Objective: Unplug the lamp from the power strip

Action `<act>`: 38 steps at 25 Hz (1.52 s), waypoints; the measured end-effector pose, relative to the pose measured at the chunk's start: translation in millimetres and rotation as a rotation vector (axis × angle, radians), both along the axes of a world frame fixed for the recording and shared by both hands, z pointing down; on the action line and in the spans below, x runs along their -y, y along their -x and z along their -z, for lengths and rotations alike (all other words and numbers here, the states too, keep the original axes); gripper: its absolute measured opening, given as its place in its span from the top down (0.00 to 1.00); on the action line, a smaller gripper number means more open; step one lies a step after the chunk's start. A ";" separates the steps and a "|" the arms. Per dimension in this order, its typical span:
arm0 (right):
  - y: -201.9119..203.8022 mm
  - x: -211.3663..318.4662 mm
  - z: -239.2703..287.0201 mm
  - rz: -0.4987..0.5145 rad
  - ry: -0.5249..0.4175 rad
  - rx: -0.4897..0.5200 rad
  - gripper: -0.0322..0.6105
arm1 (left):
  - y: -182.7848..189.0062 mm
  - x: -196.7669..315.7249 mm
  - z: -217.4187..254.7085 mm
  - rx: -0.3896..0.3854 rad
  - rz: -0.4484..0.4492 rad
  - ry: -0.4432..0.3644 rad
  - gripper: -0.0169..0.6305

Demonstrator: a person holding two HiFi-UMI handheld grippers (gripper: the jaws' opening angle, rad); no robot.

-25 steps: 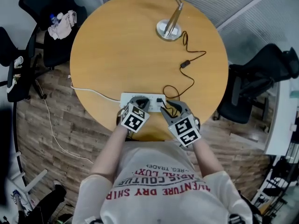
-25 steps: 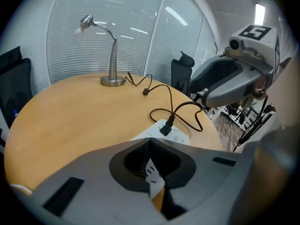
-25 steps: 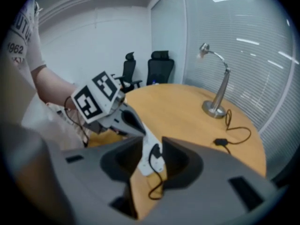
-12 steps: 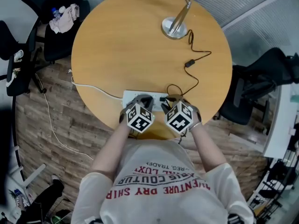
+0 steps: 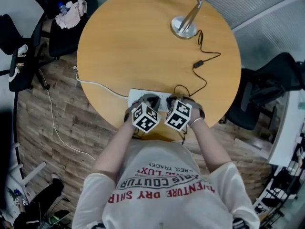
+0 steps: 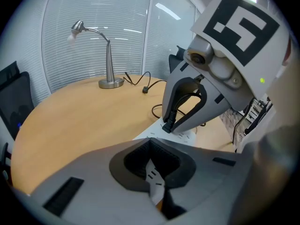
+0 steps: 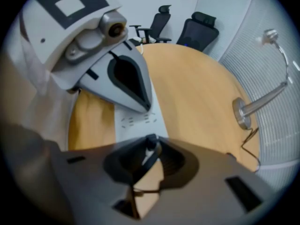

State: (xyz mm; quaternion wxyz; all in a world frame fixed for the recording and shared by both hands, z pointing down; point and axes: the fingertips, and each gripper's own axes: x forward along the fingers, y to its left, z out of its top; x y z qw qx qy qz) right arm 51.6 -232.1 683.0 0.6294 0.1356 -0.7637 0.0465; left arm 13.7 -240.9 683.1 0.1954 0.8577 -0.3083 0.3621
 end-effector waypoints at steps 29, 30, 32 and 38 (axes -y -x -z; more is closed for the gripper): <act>-1.5 -13.8 9.7 0.074 0.029 0.021 0.84 | -7.1 -10.3 -0.8 0.009 -0.138 -0.045 0.93; -1.3 -14.1 9.9 0.075 0.029 0.019 0.84 | -7.3 -10.1 -0.9 0.009 -0.135 -0.044 0.93; -1.0 -14.4 10.6 0.072 0.031 0.015 0.84 | -7.8 -9.8 -1.0 0.008 -0.136 -0.047 0.93; -6.5 -17.6 11.8 0.044 0.040 -0.006 0.84 | -11.5 -9.9 0.0 0.013 -0.154 -0.055 0.93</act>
